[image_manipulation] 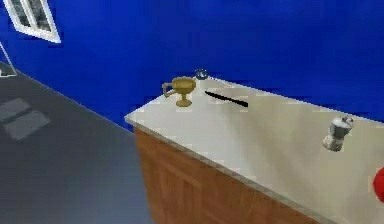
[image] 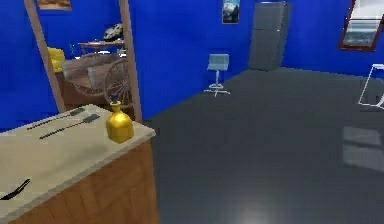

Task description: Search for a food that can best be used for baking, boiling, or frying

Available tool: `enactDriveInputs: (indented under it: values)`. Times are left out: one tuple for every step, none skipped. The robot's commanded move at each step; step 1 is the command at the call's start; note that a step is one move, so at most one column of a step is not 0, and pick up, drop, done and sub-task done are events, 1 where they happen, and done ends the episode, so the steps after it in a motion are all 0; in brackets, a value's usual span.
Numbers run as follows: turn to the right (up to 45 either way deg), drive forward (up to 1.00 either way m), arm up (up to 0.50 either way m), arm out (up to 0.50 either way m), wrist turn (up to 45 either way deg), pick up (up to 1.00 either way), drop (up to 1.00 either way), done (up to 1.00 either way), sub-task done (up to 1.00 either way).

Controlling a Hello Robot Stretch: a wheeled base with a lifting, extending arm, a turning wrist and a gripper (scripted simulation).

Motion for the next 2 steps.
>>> enactDriveInputs:
  values:
    - [-45.0, 0.0, 0.0, 0.0, 0.0, 0.0, 0.0, 0.0, 0.0]
    - [-45.0, 0.0, 0.0, 0.0, 0.0, 0.0, 0.0, 0.0, 0.0]
